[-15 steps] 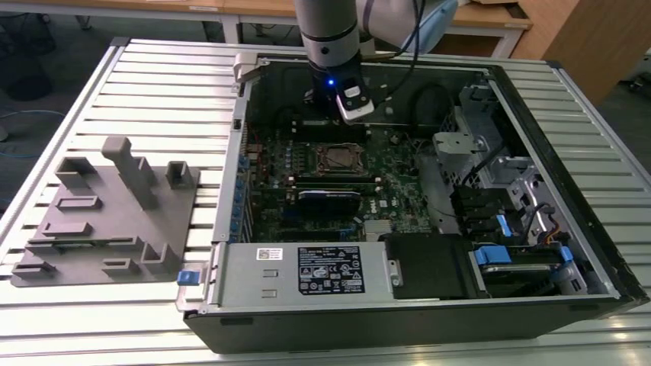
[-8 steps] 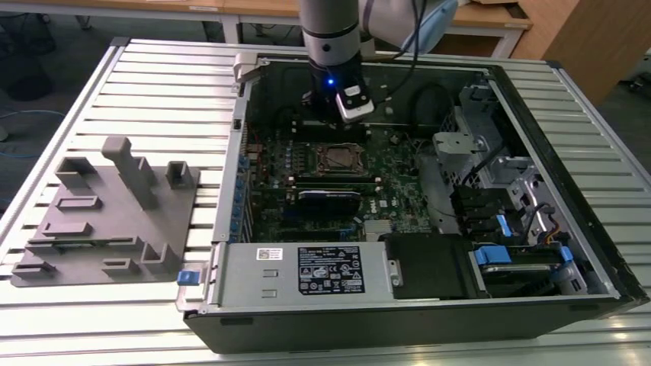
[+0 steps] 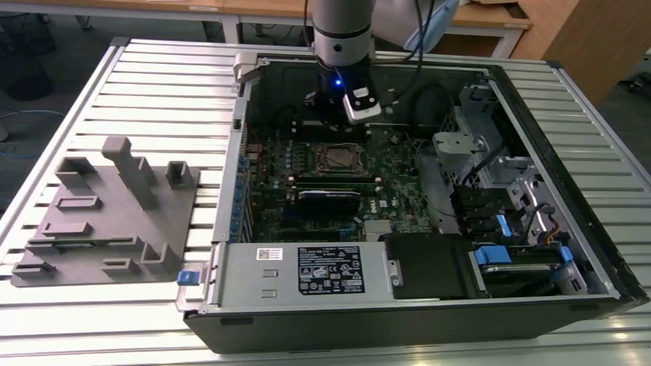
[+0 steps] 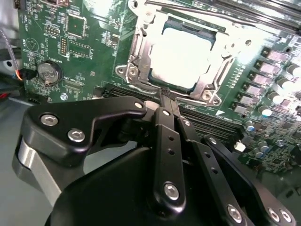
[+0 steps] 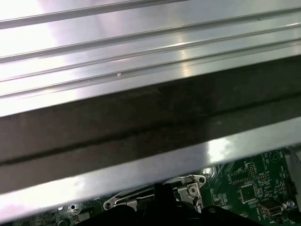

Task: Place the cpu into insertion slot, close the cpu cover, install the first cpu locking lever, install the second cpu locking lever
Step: 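Install the first cpu locking lever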

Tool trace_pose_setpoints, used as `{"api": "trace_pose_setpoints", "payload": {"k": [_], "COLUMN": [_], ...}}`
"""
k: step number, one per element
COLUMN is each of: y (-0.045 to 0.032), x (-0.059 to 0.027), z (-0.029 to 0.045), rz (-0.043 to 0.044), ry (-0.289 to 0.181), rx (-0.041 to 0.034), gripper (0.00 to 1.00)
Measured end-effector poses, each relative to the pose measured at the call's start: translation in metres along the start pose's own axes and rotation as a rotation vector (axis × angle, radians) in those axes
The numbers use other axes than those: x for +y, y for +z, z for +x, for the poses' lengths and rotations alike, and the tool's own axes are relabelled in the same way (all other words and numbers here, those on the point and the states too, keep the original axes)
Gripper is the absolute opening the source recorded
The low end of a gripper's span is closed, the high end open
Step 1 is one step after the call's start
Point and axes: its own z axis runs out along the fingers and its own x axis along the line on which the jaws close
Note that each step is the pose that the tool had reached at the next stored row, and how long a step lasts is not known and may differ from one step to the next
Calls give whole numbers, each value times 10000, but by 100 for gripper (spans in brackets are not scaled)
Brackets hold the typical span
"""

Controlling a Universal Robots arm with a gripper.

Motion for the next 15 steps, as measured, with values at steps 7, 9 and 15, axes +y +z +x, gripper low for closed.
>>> {"api": "trace_pose_setpoints", "payload": {"k": [7, 9, 15], "y": [15, 15, 13], "x": [-15, -44, -171], "z": [-38, -45, -76], "rz": [63, 111, 224], "ry": [-294, -311, -332], "rx": [157, 195, 300], "gripper": [11, 11, 11]}}
